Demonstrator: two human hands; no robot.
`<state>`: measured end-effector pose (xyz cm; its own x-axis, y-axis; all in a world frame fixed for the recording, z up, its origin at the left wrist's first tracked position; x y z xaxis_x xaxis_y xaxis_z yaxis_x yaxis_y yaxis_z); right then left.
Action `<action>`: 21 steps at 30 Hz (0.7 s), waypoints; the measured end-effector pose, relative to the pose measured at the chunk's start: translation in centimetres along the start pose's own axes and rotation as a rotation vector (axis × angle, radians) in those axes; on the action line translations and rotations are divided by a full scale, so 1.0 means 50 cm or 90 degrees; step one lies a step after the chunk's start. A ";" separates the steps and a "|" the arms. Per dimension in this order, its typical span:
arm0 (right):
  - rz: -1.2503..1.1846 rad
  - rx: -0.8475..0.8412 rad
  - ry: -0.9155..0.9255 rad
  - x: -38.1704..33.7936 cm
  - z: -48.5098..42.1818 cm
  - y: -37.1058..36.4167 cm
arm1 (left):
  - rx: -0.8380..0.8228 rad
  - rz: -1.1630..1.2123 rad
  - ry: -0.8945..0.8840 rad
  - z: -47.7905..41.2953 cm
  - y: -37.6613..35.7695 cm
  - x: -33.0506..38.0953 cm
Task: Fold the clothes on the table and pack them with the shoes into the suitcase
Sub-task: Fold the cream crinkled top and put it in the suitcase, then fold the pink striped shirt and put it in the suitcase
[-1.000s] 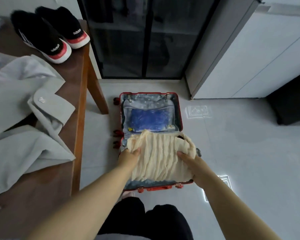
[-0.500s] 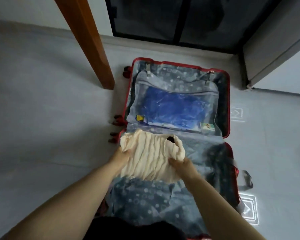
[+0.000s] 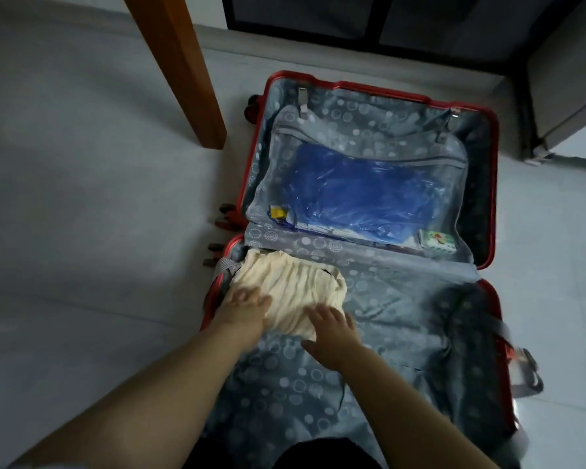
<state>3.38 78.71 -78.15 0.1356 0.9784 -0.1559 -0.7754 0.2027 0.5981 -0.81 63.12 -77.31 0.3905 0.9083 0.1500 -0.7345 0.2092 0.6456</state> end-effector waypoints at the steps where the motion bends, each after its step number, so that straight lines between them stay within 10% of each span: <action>1: -0.021 0.004 -0.006 -0.004 0.032 0.014 | 0.015 0.005 0.010 0.034 0.010 0.009; 21: -0.087 0.285 0.042 -0.280 1.102 0.705 | 0.424 0.175 -0.046 1.074 0.719 0.229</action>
<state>8.12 74.36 -11.59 0.1677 0.9399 -0.2973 -0.4090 0.3408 0.8465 7.07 61.56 -12.16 0.2933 0.8653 0.4065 -0.3266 -0.3089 0.8933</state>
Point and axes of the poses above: each hand's wrist, its own z-axis away from the middle knuckle, its own y-axis out of the back of the hand, x = y × z, the point moved 5 cm from there along -z, towards the middle knuckle, and after that the axes turned 7 degrees about -y, right-handed, at the moved point
